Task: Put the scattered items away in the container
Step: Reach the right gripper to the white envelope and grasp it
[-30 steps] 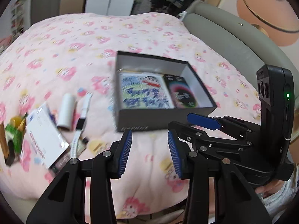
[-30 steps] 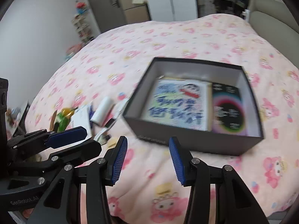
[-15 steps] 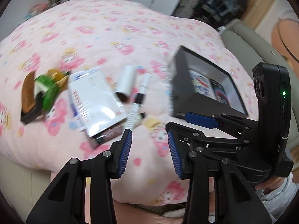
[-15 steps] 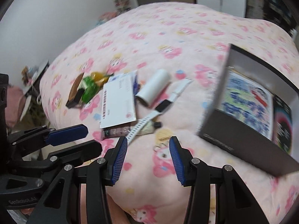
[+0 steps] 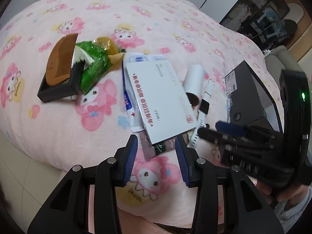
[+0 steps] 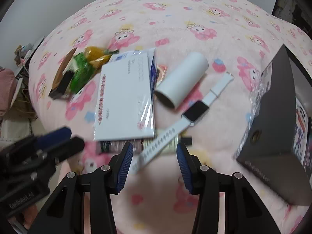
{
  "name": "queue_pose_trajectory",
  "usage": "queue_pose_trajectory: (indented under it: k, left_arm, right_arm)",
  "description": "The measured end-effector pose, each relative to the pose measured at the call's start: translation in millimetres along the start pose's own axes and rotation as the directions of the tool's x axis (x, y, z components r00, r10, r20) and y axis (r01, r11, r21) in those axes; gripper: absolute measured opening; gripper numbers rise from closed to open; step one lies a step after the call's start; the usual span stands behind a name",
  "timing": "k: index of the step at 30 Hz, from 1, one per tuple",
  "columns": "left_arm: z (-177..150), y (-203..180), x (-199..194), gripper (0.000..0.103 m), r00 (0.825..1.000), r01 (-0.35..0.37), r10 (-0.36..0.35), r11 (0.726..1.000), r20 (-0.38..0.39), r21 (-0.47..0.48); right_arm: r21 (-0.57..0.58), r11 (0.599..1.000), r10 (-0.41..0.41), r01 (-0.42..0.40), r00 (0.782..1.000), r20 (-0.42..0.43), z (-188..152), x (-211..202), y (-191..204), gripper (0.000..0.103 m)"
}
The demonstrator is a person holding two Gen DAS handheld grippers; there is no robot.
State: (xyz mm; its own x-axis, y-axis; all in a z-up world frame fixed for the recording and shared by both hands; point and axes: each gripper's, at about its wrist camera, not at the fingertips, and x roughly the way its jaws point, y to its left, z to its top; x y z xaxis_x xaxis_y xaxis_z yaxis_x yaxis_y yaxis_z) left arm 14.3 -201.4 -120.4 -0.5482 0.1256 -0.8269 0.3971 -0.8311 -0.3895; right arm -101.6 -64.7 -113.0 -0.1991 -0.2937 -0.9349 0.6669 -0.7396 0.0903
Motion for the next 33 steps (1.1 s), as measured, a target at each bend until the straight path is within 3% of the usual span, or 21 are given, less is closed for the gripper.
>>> queue_pose_trajectory:
  k: [5, 19, 22, 26, 29, 33]
  left_arm:
    - [7, 13, 10, 0.04, 1.0, -0.006, 0.007, 0.999, 0.013, -0.044]
    - [19, 29, 20, 0.039, 1.0, 0.021, -0.02, 0.996, 0.02, -0.087]
    - [20, 33, 24, 0.039, 1.0, 0.002, -0.001, 0.995, 0.016, -0.097]
    - [20, 31, 28, 0.039, 0.996, -0.087, 0.088, 0.994, 0.005, -0.059]
    - [22, 34, 32, 0.039, 0.995, -0.095, 0.095, 0.993, -0.002, -0.069]
    - [31, 42, 37, 0.039, 0.993, -0.118, 0.118, 0.989, -0.011, -0.093]
  right_arm:
    - [0.022, 0.999, -0.037, 0.037, 0.999, -0.002, 14, 15, -7, 0.042]
    - [0.027, 0.998, 0.051, -0.051, 0.999, -0.012, 21, 32, 5, 0.039]
    - [0.023, 0.996, 0.082, -0.081, 0.996, -0.023, 16, 33, 9, 0.035]
    - [0.016, 0.994, 0.113, -0.113, 0.993, -0.034, 9, 28, 11, 0.034]
    - [0.02, 0.996, 0.087, -0.086, 0.996, -0.024, 7, 22, 10, 0.034]
    - [0.016, 1.0, -0.009, 0.008, 1.0, 0.013, 10, 12, 6, 0.034]
